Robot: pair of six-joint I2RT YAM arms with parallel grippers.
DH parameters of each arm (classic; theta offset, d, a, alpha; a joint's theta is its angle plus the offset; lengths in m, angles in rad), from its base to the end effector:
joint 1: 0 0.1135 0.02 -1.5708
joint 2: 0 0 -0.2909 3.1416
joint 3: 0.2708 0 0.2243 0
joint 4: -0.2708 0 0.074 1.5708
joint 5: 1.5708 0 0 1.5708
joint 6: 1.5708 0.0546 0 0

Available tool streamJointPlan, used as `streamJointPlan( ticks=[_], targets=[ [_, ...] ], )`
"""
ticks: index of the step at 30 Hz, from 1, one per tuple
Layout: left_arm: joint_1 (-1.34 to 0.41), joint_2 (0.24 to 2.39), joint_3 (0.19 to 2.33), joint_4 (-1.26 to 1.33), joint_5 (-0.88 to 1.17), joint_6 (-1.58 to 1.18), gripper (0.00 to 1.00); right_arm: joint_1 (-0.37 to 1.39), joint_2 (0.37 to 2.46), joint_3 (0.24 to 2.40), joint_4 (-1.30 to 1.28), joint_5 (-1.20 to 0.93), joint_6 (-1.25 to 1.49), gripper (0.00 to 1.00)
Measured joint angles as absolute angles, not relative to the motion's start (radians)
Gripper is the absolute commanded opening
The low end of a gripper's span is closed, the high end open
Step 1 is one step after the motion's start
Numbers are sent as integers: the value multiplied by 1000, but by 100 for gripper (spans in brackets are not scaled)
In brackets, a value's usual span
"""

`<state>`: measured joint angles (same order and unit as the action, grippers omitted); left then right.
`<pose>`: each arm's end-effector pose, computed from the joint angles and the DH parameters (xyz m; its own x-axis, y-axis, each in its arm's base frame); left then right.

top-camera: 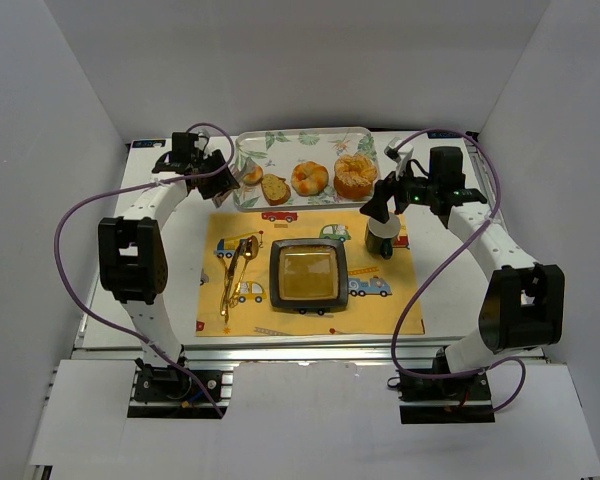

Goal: Place the bread

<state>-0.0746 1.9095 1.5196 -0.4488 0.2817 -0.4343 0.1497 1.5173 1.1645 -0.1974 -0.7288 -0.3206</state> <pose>0.4216 -0.0467 0.2672 -0.7809 -0.3469 -0.5194 -0.0790 0.8797 -0.4688 0.3167 0.0845 0.3256 -0.2787 -0.2798 -0.9187 -0.8012 0.5951 0.0618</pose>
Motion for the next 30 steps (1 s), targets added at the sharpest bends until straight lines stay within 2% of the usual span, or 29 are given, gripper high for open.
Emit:
streamJointPlan(
  ticks=[30],
  targets=[
    [-81,1973,1555,-481,347,-449,61,144,1517,1163,-175,-744,-305,89]
  ],
)
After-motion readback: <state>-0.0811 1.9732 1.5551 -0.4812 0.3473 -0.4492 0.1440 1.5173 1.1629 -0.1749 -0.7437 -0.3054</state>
